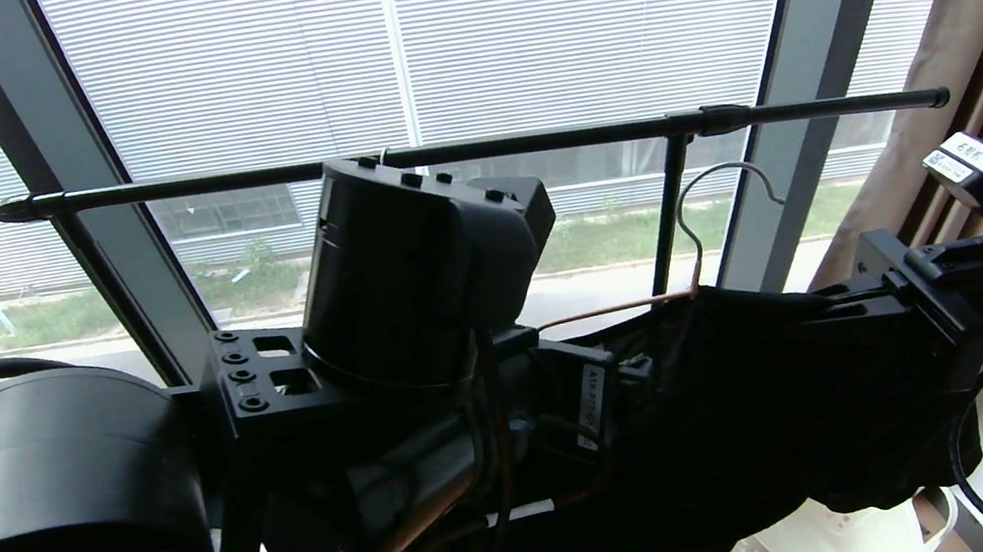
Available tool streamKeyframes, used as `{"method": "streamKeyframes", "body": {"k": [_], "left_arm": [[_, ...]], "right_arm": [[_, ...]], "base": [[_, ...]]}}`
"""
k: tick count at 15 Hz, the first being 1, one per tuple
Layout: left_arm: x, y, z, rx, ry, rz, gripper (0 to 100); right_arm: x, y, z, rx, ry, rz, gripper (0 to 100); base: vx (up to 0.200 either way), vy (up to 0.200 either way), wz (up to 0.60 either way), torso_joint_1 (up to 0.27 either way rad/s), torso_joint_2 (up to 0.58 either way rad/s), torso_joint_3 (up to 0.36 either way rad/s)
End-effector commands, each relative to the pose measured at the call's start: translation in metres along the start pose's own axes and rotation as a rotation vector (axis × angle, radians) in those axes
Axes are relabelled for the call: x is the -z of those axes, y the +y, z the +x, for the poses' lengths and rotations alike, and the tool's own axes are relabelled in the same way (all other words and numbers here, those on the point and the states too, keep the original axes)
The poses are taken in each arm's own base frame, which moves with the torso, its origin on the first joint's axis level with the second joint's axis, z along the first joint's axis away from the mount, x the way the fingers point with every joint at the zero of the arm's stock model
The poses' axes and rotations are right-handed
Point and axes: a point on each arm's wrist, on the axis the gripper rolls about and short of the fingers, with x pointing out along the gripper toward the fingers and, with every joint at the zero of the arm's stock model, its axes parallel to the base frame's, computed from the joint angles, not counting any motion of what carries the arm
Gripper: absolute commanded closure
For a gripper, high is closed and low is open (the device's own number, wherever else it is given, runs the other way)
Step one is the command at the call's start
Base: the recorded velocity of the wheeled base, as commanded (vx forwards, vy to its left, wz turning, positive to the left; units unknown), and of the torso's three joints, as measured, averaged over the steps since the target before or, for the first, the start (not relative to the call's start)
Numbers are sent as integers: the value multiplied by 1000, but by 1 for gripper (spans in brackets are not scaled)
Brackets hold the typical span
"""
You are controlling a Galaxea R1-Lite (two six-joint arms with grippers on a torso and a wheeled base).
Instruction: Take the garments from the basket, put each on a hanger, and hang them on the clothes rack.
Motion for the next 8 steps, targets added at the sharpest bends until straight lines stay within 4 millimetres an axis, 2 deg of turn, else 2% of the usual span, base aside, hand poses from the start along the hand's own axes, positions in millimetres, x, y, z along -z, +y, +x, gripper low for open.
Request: {"method": "streamKeyframes", "body": {"k": [1, 5, 8], "left_arm": [[-1, 4, -11, 17, -10, -4, 0], [4, 2, -10, 78, 49, 49, 0], [-1, 1, -12, 85, 130, 89, 0]], "right_arm": [[3, -3, -1, 4, 1, 12, 100], [4, -3, -1, -12, -9, 15, 100], [4, -3, -1, -12, -9, 17, 100]], "base": [[0, 0, 0, 0, 0, 0], [0, 0, 0, 0, 0, 0], [0, 0, 0, 0, 0, 0]]}}
